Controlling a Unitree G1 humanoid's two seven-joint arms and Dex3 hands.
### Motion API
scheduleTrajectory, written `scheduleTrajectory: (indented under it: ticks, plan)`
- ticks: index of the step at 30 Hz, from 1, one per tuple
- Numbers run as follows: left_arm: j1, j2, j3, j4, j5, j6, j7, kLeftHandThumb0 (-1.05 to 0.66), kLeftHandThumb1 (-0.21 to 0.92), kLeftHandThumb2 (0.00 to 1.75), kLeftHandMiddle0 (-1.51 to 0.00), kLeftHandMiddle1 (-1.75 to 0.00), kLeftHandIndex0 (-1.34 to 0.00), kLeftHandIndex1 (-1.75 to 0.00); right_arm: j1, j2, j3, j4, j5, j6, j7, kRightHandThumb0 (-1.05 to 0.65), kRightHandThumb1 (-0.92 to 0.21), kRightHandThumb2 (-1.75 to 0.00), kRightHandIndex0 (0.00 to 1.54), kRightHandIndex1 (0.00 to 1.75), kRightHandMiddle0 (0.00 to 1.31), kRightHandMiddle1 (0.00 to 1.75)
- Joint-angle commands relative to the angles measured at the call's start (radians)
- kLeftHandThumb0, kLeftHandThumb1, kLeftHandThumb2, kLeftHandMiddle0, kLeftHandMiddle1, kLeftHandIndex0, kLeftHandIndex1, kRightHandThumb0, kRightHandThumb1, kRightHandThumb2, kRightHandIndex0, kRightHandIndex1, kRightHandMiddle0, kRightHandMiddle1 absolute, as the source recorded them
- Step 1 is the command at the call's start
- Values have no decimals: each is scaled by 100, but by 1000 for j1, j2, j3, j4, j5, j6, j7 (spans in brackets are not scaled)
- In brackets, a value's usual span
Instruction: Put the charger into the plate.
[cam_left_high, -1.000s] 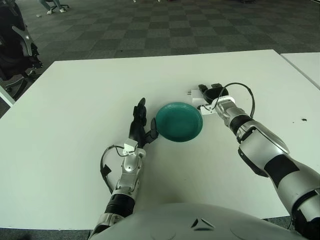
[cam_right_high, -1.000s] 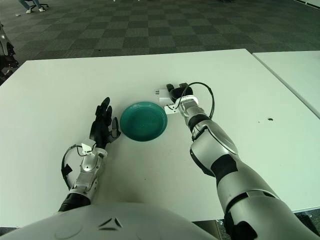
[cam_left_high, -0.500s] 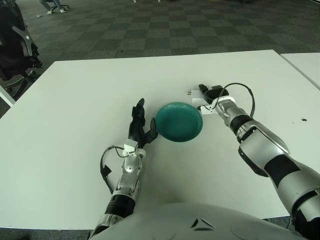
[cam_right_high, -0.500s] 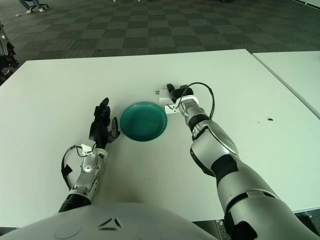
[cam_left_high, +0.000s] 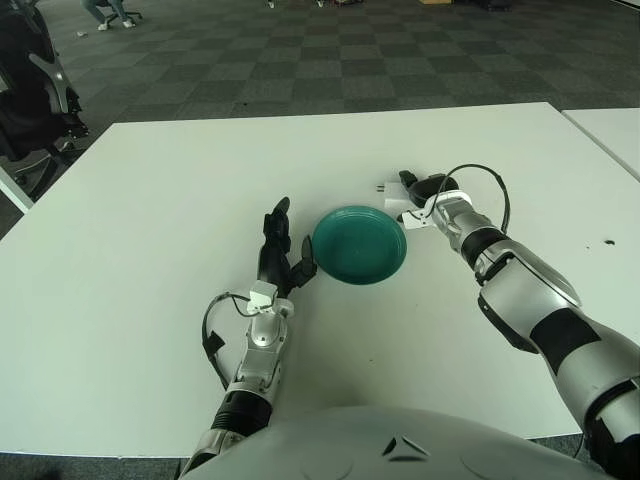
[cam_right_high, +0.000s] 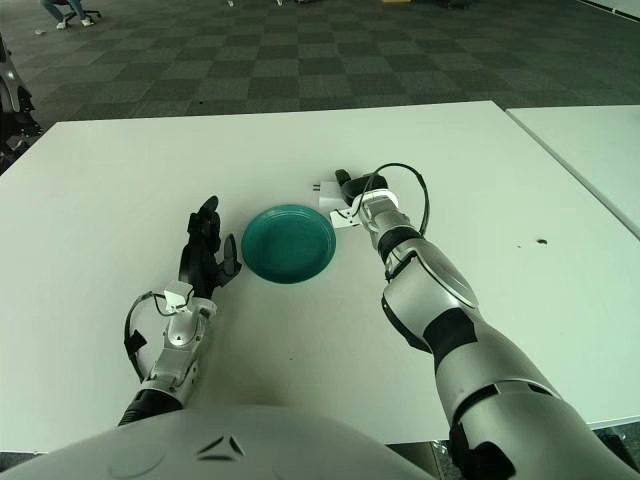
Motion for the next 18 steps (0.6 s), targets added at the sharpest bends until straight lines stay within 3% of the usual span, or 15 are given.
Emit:
scheduleTrajectory:
  ticks: [1,3,4,7,9,13,18]
  plan:
    - [71,-92,-18,68,12,-12,18,-78,92,89,-19,-1,0,-62,83,4,35,37,-39,-25,80,-79,-92,-55,49,6,1,76]
    - [70,-93,-22,70,13,-12,22,-79,92,89,-20,-1,0,-62,87,5,47,37,-47,-29,77,-77,-92,-55,57,10,2,107]
    - [71,-94,-23,71,11,-12,22,-79,92,89,-20,-1,0,-62,91,5,54,37,-52,-29,76,-77,-92,-55,59,11,3,112]
    - [71,-97,-27,73,3,-13,21,-79,92,90,-20,-2,0,-63,98,5,64,38,-58,-26,76,-75,-92,-56,54,43,7,133]
    - [71,-103,-26,78,-12,-18,15,-79,92,90,-21,-1,0,-65,106,5,65,39,-56,-18,79,-71,-92,-57,52,81,17,151]
    - [68,-111,-25,92,-22,-32,19,-79,92,90,-22,-1,0,-76,118,2,56,39,-47,-6,78,-49,-81,-69,51,121,27,168]
    - [67,-122,-23,108,-44,-57,15,-78,92,89,-24,-1,-6,-87,130,-5,43,38,-39,4,58,-41,-69,-84,51,141,34,174]
